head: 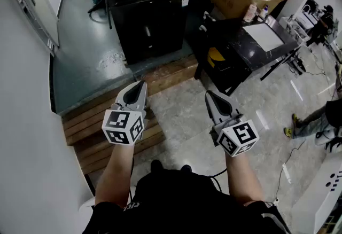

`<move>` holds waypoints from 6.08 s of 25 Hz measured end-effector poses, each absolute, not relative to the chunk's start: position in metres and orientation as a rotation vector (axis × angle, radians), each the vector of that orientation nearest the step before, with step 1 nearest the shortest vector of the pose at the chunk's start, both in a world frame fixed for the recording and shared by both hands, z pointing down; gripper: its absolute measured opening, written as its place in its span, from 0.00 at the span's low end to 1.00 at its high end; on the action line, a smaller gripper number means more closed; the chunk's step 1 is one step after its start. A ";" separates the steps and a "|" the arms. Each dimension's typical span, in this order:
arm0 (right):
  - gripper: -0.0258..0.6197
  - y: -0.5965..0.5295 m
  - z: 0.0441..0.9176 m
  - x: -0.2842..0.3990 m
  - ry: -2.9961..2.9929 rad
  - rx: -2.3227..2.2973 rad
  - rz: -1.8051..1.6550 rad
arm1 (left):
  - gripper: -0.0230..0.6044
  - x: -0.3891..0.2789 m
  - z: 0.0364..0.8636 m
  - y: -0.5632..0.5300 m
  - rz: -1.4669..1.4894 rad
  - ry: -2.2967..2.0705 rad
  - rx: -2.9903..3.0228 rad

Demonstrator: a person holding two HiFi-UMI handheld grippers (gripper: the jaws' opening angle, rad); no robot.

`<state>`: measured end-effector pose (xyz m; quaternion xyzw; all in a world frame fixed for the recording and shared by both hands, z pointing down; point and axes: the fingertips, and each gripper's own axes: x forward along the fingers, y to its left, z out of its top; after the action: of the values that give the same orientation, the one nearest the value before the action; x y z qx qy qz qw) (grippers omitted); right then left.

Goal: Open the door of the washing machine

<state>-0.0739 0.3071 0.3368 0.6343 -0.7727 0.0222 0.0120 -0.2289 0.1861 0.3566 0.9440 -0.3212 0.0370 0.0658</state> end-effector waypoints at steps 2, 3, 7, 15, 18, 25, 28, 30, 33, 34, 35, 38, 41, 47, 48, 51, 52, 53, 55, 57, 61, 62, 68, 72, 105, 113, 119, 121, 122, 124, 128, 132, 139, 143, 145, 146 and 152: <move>0.03 0.312 0.339 -0.070 -2.405 1.996 0.076 | 0.05 -0.228 0.358 0.189 0.119 -0.971 2.844; 0.03 0.314 0.339 -0.068 -2.403 2.001 0.077 | 0.05 -0.227 0.359 0.191 0.123 -0.972 2.842; 0.03 0.326 0.340 -0.061 -2.401 2.013 0.074 | 0.05 -0.218 0.365 0.204 0.148 -0.971 2.835; 0.03 0.357 0.345 -0.068 -2.514 1.894 0.108 | 0.05 -0.197 0.366 0.233 0.138 -0.987 2.837; 0.03 0.370 0.351 -0.059 -2.511 1.904 0.136 | 0.05 -0.185 0.361 0.242 0.122 -0.998 2.839; 0.03 0.403 0.368 -0.043 -2.482 1.840 0.121 | 0.05 -0.156 0.363 0.272 0.104 -1.008 2.836; 0.03 0.409 0.373 -0.032 -2.482 1.840 0.138 | 0.05 -0.149 0.371 0.282 0.109 -1.011 2.826; 0.03 0.410 0.375 -0.025 -2.484 1.849 0.152 | 0.05 -0.147 0.376 0.284 0.125 -1.017 2.812; 0.03 0.402 0.376 -0.018 -2.492 1.850 0.156 | 0.05 -0.147 0.376 0.277 0.120 -1.030 2.805; 0.03 0.397 0.376 -0.017 -2.491 1.847 0.155 | 0.05 -0.146 0.375 0.272 0.115 -1.032 2.804; 0.03 0.392 0.377 -0.016 -2.491 1.844 0.157 | 0.05 -0.144 0.376 0.266 0.110 -1.033 2.802; 0.03 0.376 0.381 -0.013 -2.492 1.820 0.168 | 0.05 -0.133 0.381 0.245 0.099 -1.025 2.788; 0.03 0.354 0.385 0.001 -2.467 1.827 0.186 | 0.05 -0.115 0.382 0.221 0.099 -0.991 2.794; 0.03 0.289 0.381 0.031 -2.452 1.848 0.196 | 0.05 -0.081 0.383 0.153 0.094 -0.947 2.795; 0.03 0.278 0.380 0.034 -2.447 1.845 0.194 | 0.05 -0.077 0.381 0.141 0.091 -0.942 2.796; 0.03 0.248 0.378 0.047 -2.423 1.867 0.207 | 0.05 -0.064 0.377 0.111 0.088 -0.920 2.802; 0.03 0.238 0.377 0.052 -2.417 1.876 0.212 | 0.05 -0.062 0.377 0.102 0.090 -0.914 2.804; 0.03 0.229 0.377 0.055 -2.413 1.884 0.215 | 0.05 -0.061 0.376 0.093 0.091 -0.909 2.806; 0.03 0.210 0.376 0.060 -2.409 1.889 0.216 | 0.05 -0.060 0.377 0.075 0.092 -0.910 2.804; 0.03 0.192 0.377 0.061 -2.412 1.885 0.220 | 0.05 -0.061 0.379 0.056 0.090 -0.917 2.792; 0.03 0.159 0.380 0.058 -2.422 1.864 0.242 | 0.05 -0.064 0.384 0.028 0.099 -0.920 2.777; 0.03 0.151 0.381 0.057 -2.424 1.861 0.246 | 0.05 -0.065 0.385 0.022 0.100 -0.919 2.776; 0.03 0.117 0.382 0.048 -2.445 1.844 0.260 | 0.05 -0.076 0.389 -0.010 0.125 -0.941 2.764; 0.03 0.104 0.386 0.045 -2.449 1.829 0.282 | 0.05 -0.080 0.388 -0.022 0.136 -0.953 2.761; 0.03 -0.161 0.405 0.191 -2.633 1.547 0.377 | 0.05 0.063 0.399 -0.256 0.208 -1.143 2.646; 0.03 -0.206 0.410 0.201 -2.696 1.446 0.411 | 0.05 0.075 0.401 -0.285 0.228 -1.211 2.616; 0.03 -0.229 0.413 0.185 -2.709 1.378 0.424 | 0.05 0.059 0.400 -0.306 0.206 -1.248 2.579; 0.03 -0.241 0.411 0.182 -2.701 1.384 0.413 | 0.05 0.058 0.398 -0.315 0.197 -1.241 2.583; 0.03 -0.247 0.409 0.180 -2.698 1.388 0.406 | 0.05 0.057 0.398 -0.320 0.193 -1.236 2.586; 0.03 -0.257 0.407 0.176 -2.690 1.390 0.400 | 0.05 0.054 0.394 -0.332 0.181 -1.229 2.592; 0.03 -0.277 0.416 0.171 -2.617 1.395 0.426 | 0.05 0.051 0.387 -0.349 0.155 -1.198 2.615; 0.04 -0.291 0.429 0.159 -2.552 1.387 0.435 | 0.05 0.044 0.391 -0.358 0.154 -1.158 2.620; 0.08 -0.323 0.431 0.159 -2.449 1.434 0.354 | 0.05 0.045 0.388 -0.377 0.126 -1.078 2.662; 0.13 -0.345 0.437 0.167 -2.389 1.417 0.329 | 0.05 0.040 0.390 -0.390 0.113 -1.077 2.652; 0.16 -0.355 0.443 0.172 -2.368 1.390 0.329 | 0.05 0.039 0.393 -0.394 0.113 -1.086 2.638; 0.17 -0.361 0.447 0.175 -2.359 1.380 0.330 | 0.05 0.039 0.393 -0.396 0.116 -1.092 2.636; 0.25 -0.394 0.478 0.195 -2.287 1.286 0.341 | 0.05 0.050 0.392 -0.407 0.130 -1.129 2.627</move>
<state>0.1946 -0.3938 0.4776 0.4713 -0.8379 0.1249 0.2455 0.0495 -0.4073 0.3923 0.9089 -0.3906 0.0449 0.1390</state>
